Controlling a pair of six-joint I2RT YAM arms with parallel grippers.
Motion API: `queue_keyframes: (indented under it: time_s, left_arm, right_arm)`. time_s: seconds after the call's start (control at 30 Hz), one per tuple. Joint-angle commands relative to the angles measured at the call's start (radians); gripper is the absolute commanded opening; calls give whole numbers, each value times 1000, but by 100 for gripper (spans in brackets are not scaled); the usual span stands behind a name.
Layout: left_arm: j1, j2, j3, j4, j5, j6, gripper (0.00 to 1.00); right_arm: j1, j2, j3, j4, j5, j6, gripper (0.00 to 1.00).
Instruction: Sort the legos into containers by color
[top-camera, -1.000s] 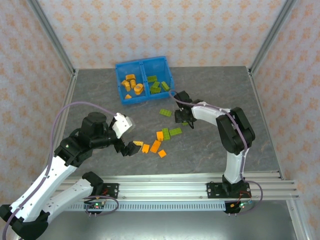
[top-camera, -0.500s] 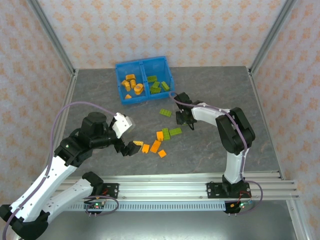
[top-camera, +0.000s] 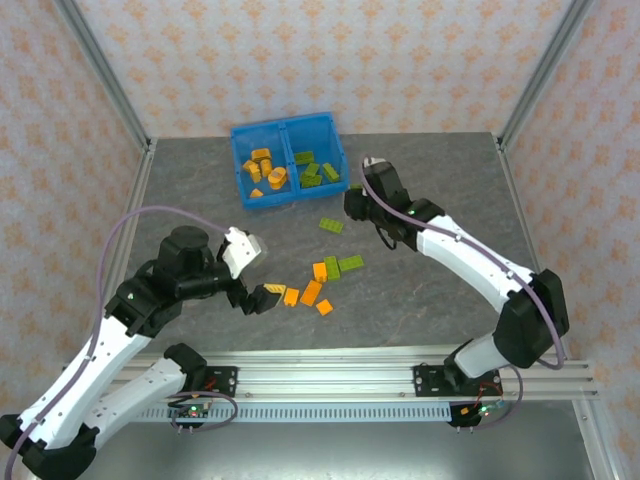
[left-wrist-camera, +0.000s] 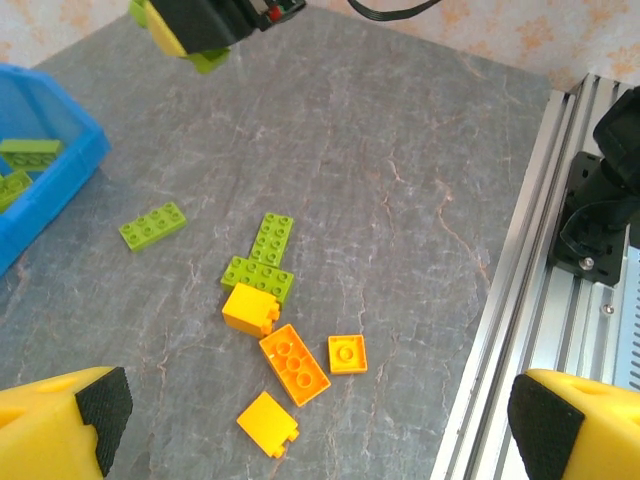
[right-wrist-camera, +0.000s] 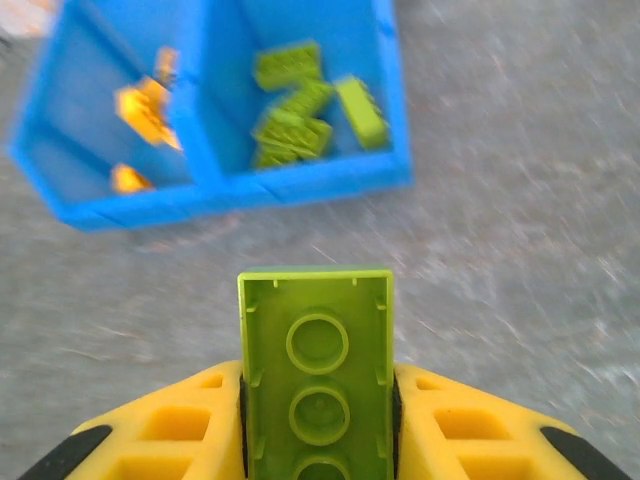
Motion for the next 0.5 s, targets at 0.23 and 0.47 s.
queue_keyframes:
  time_s: [0.23, 0.47]
  left_arm:
    - [21, -119, -64, 141, -309, -126, 100]
    - [45, -169, -100, 202, -544, -213, 100]
  right_arm:
    - [-2, 424, 522, -23, 142, -65, 32]
    - [-62, 858, 1059, -195, 143, -64, 32]
